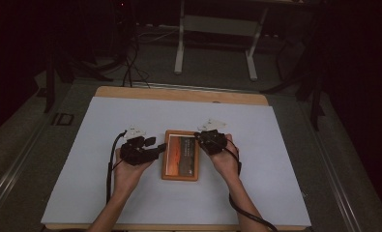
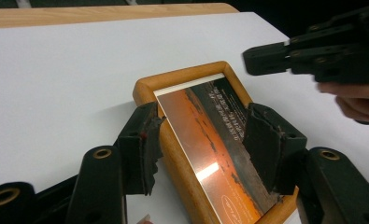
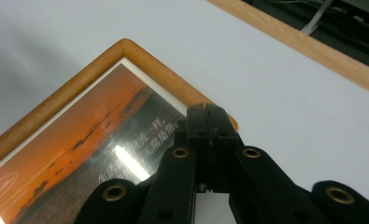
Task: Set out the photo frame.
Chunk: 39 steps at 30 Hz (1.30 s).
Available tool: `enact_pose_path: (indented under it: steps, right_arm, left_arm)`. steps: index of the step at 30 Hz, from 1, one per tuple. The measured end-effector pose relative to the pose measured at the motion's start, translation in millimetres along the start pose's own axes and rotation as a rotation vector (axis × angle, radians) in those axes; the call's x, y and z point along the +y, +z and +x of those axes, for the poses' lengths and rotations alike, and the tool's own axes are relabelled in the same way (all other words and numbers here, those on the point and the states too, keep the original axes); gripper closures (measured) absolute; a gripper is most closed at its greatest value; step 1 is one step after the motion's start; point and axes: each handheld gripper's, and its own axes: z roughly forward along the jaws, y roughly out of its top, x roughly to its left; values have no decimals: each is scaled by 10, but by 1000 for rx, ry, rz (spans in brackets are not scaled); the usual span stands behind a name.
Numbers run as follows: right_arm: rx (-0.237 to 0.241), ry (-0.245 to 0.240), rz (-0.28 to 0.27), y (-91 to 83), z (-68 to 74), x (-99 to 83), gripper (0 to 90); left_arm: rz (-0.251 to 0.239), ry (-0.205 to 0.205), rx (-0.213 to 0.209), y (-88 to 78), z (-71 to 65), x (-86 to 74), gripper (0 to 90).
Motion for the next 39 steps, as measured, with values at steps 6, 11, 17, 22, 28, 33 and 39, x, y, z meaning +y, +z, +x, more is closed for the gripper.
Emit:
enact_pose_path:
  steps: [6, 11, 17, 22, 28, 33, 39]
  right_arm:
    - [-17, 19, 5, 150, 2, 8, 892]
    - [-18, 15, 21, 211, 4, -17, 886]
    - [-26, 10, 32, 233, 1, -12, 896]
    - [-43, 35, 57, 248, -72, -73, 897]
    - [-51, 51, 95, 296, -157, -170, 897]
    - [-44, 86, 97, 330, -200, -238, 896]
    - [-39, 94, 103, 340, -215, -257, 897]
  left_arm:
    - [3, 16, 9, 5, -12, -9, 441]
    - [12, 12, 13, 7, -21, -11, 448]
    - [13, 10, 0, 3, -22, -9, 447]
    - [12, 10, 1, 0, -27, -8, 446]
    - [13, 10, -3, 5, -28, -7, 445]
    - [20, 12, -7, 16, -39, -14, 441]
    - [41, 10, -27, 39, -96, -27, 436]
